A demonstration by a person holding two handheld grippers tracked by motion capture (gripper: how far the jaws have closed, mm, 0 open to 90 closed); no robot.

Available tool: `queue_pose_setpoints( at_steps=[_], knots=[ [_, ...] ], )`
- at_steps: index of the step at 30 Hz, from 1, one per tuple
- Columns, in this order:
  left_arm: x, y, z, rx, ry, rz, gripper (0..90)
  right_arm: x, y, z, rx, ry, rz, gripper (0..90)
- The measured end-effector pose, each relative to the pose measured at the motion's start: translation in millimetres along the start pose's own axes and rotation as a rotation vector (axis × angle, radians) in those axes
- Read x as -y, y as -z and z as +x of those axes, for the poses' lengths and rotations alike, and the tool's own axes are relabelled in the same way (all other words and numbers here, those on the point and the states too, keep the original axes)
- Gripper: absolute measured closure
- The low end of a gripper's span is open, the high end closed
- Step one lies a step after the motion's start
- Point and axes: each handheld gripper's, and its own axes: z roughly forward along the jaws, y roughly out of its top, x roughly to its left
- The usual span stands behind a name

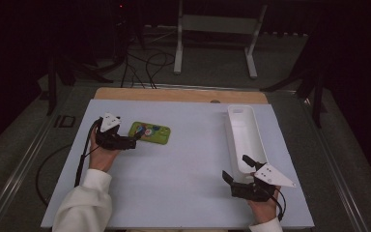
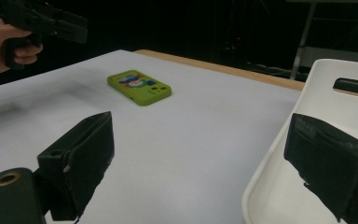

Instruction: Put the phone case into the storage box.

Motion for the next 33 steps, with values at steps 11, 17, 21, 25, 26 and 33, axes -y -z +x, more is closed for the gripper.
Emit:
queue_pose_setpoints(
  at_steps=[11, 17, 21, 25, 26, 33],
  knots=[
    [-5.1, -14.9, 4.5, 0.001, 0.008, 0.007, 0.8, 0.3, 0.2, -0.3, -0.001, -0.004, -0.002, 8.4],
    [-8.3, -23.6, 5.7, 0.005, 0.022, 0.004, 1.0, 0.6, 0.1, -0.1, -0.001, -0.007, -0.001, 8.4],
    [-9.9, -28.3, 7.3, 0.001, 0.032, 0.006, 2.6, 0.6, 0.5, -0.5, -0.001, -0.010, -0.002, 8.4],
    [-10.5, -34.2, 8.2, -0.001, 0.041, 0.010, 3.4, 0.5, 0.5, -0.4, -0.002, -0.013, -0.003, 8.4],
    [-10.4, -36.0, 8.4, -0.001, 0.044, 0.012, 3.6, 0.5, 0.4, -0.4, -0.001, -0.013, -0.003, 8.4],
    [-10.9, -45.4, 11.6, -0.016, 0.053, 0.020, 4.4, 0.5, 0.7, -0.7, -0.003, -0.015, -0.007, 8.4]
  ],
)
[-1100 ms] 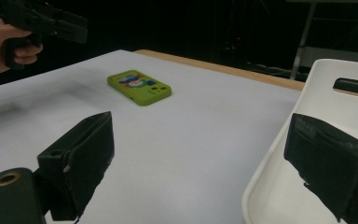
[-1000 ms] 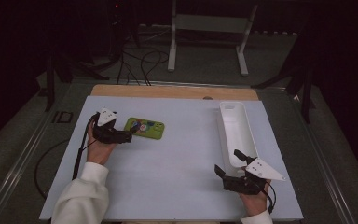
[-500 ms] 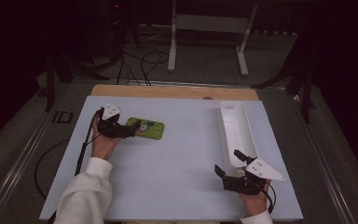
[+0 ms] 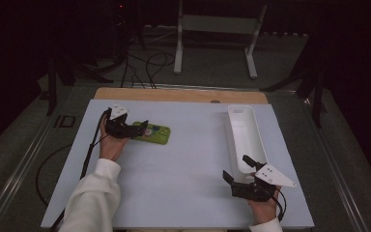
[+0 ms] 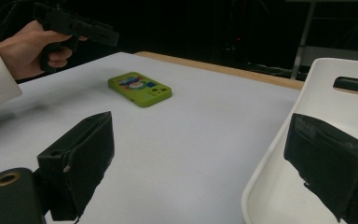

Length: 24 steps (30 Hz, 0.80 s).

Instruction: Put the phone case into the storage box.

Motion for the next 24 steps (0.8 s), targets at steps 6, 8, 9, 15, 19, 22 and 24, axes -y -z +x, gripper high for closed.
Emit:
queue_pose_setpoints(
  at_steps=[6, 8, 9, 15, 19, 22, 24],
  knots=[
    [0.1, -7.9, 1.3, -0.007, 0.002, 0.011, 4.8, -0.1, 0.2, -0.2, 0.000, -0.001, -0.002, 8.4],
    [0.1, -11.0, 1.4, -0.008, 0.001, 0.018, 5.2, -0.1, 0.2, -0.2, 0.000, -0.002, -0.003, 8.4],
    [0.2, -12.6, 1.3, -0.009, 0.001, 0.022, 5.7, 0.0, 0.2, -0.2, 0.000, -0.001, -0.003, 8.4],
    [3.0, -22.4, 4.0, -0.013, 0.018, 0.065, 11.7, 0.3, 0.3, -0.8, 0.000, -0.004, -0.004, 8.4],
    [5.3, -27.2, 5.1, -0.019, 0.018, 0.085, 14.9, 0.4, 0.3, -0.9, 0.000, -0.007, -0.002, 8.4],
    [6.4, -30.4, 4.5, -0.031, 0.020, 0.095, 18.9, 0.5, 0.4, -1.1, 0.000, -0.008, -0.004, 8.4],
    [6.6, -32.6, 3.2, -0.051, 0.019, 0.103, 22.4, 0.6, 0.3, -1.2, -0.001, -0.010, -0.005, 8.4]
  ],
)
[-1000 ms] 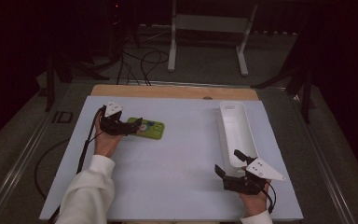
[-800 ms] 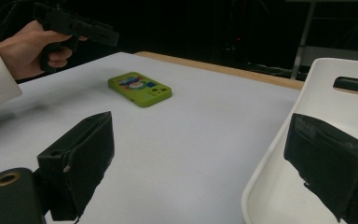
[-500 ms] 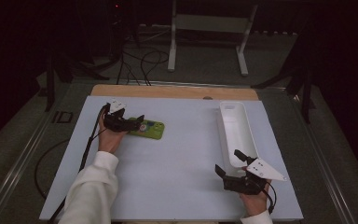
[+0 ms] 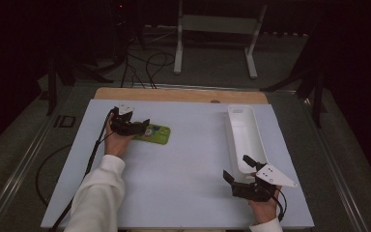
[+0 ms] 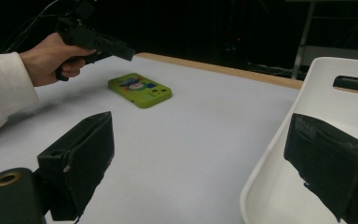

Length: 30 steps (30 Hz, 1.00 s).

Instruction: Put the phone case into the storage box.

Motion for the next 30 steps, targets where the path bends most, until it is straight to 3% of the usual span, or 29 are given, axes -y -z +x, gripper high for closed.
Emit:
queue_pose_setpoints(
  at_steps=[7, 12, 17, 24, 30],
  knots=[
    [-0.3, -7.3, -2.6, -0.031, 0.004, 0.019, 35.2, -0.2, 0.2, 0.4, 0.000, 0.001, -0.001, 8.4],
    [-0.9, -11.6, -4.2, -0.044, 0.011, 0.005, 66.6, 0.0, 0.1, 0.8, 0.001, 0.000, -0.001, 8.4],
    [-0.3, -17.9, -2.1, -0.053, 0.044, -0.002, 89.2, -0.2, 0.5, 0.8, 0.002, 0.001, -0.004, 8.4],
    [1.9, -28.3, -1.4, -0.063, 0.044, 0.020, 89.9, -0.1, 0.9, 0.5, 0.002, -0.003, -0.003, 8.4],
    [6.5, -38.7, -1.0, -0.076, 0.042, 0.073, 90.0, 0.1, 0.4, 1.7, 0.000, -0.001, -0.002, 8.4]
  ],
)
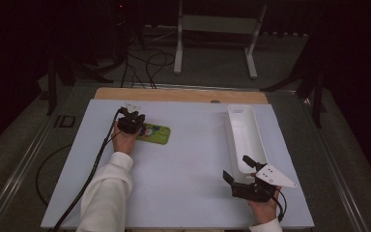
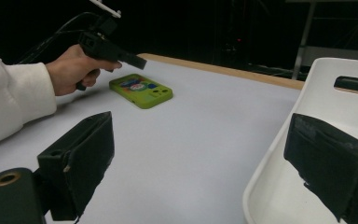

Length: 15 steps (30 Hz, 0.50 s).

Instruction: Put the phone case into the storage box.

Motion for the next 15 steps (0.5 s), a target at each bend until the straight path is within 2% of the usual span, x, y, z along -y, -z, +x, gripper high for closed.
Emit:
queue_pose_setpoints(
  at_steps=[4, 15],
  knots=[
    [0.7, -4.8, 2.2, -0.001, 0.017, 0.022, 90.0, 0.0, 0.2, 0.0, -0.001, -0.001, -0.001, 8.4],
    [0.4, -13.3, 2.7, -0.004, 0.019, 0.065, 90.0, 0.3, 1.0, -1.2, 0.002, 0.001, -0.002, 8.4]
  ],
)
